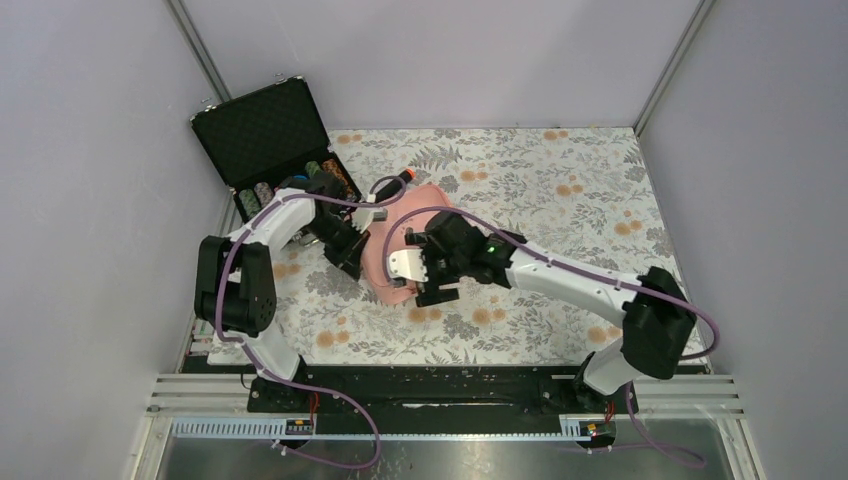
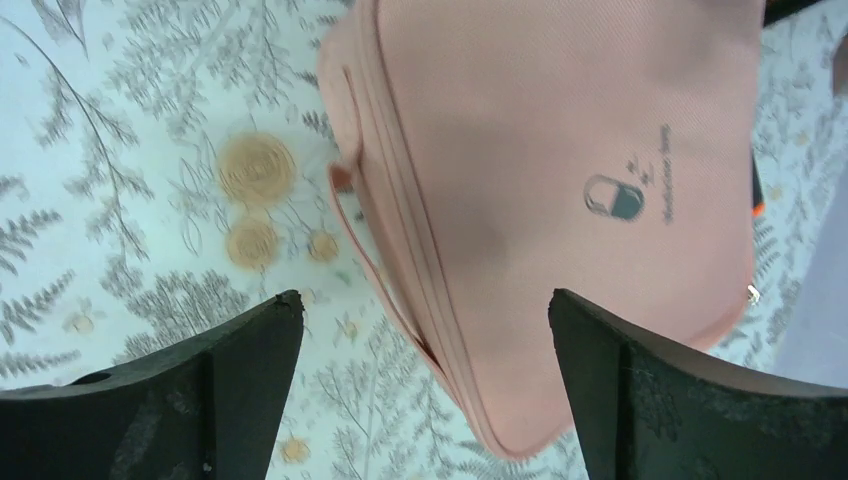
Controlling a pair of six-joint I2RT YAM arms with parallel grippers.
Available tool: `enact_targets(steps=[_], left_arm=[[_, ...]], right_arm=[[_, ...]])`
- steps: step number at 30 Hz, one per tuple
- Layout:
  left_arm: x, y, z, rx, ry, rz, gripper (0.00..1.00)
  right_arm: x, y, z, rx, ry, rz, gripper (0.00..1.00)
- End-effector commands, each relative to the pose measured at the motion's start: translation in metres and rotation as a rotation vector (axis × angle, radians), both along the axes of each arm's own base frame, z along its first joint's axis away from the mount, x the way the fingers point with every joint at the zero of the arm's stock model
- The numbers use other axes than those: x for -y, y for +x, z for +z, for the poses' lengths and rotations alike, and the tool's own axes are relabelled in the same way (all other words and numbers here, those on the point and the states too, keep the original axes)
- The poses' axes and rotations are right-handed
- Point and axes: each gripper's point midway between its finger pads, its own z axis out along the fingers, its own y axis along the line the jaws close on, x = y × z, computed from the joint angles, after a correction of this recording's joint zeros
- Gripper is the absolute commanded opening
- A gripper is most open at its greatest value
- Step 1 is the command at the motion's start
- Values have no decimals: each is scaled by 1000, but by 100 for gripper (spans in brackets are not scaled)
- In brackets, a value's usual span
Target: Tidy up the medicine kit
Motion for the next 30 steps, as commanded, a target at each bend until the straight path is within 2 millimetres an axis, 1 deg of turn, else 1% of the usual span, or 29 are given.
enact_targets(steps=[1, 3, 6, 10, 15, 19, 20, 22, 23, 24, 25, 26, 27, 30], left_arm=[[-7, 58, 3, 166, 60, 13, 0], [-6, 68, 1, 168, 67, 17, 0], [-7, 82, -3, 183, 87, 20, 0], [-5, 107, 1, 230, 99, 37, 0], [4, 119, 9, 250, 79, 40, 0], [11, 125, 11, 265, 82, 28, 0], [13, 125, 11, 268, 83, 24, 0], [17, 126, 10, 270, 86, 12, 0], [20, 126, 10, 269, 84, 5, 0], [23, 126, 9, 269, 83, -3, 0], [27, 127, 9, 271, 82, -12, 0], [31, 129, 9, 276, 81, -23, 0], [36, 132, 9, 281, 81, -32, 0], [52, 152, 13, 318, 73, -48, 0]], right_arm=[[48, 6, -7, -26, -86, 55, 99], [58, 17, -10, -29, -82, 55, 94], [66, 32, -13, 5, -100, 64, 87], [59, 47, -19, 64, -91, 67, 84], [48, 67, -27, 108, -84, 48, 78], [45, 79, -38, 116, -100, 27, 61], [45, 80, -40, 111, -104, 20, 55], [46, 81, -42, 90, -98, -22, 37], [47, 80, -43, 73, -91, -47, 26], [48, 77, -43, 49, -81, -75, 18], [48, 72, -43, 15, -71, -93, 13], [50, 68, -41, -20, -58, -131, 9], [51, 63, -41, -55, -48, -171, 8], [59, 50, -34, -174, -28, -325, 4]])
